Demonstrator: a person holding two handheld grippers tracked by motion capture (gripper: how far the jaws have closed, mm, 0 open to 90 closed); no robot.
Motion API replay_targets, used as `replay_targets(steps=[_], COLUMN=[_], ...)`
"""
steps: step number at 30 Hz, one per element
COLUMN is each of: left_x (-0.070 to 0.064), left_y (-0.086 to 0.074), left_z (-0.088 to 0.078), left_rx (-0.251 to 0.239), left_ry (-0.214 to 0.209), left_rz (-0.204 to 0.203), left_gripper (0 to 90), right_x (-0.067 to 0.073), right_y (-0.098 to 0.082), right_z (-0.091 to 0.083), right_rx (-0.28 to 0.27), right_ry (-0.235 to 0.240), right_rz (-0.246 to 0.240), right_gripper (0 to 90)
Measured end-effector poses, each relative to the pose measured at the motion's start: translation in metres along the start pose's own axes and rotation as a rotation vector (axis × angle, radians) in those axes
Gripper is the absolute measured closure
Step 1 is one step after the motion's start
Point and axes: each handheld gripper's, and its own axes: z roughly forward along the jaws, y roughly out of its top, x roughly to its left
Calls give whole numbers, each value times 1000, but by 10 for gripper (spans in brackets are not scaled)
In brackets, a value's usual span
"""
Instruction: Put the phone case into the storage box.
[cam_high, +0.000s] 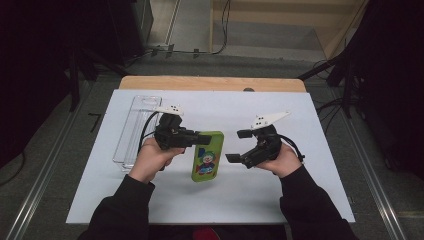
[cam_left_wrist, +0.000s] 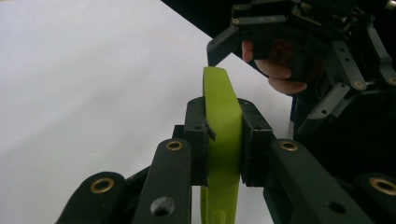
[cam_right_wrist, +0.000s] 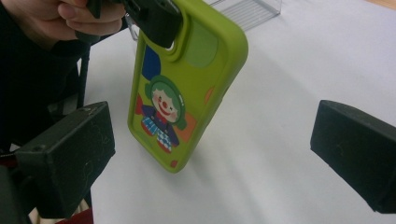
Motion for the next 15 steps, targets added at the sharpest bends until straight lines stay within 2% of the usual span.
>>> replay_targets(steps=[9, 11, 12, 15], left_x=[-2, -3, -3, -3], left_y=[-1, -2, -2, -3], left_z=[7, 9, 9, 11], left_rx=[11, 11, 12, 21], left_ry=[-38, -52, -55, -68], left_rz=[36, 42, 46, 49], left_gripper=[778, 778, 778, 778], right_x=[-2, -3, -4, -6], right_y=[5, 6, 6, 6], right_z=[-1, -1, -2, -1], right_rx=[14, 5, -1, 8], right_ry=[28, 32, 38, 51], right_rz=[-30, -34, -33, -48], right_gripper=[0, 99, 122, 122])
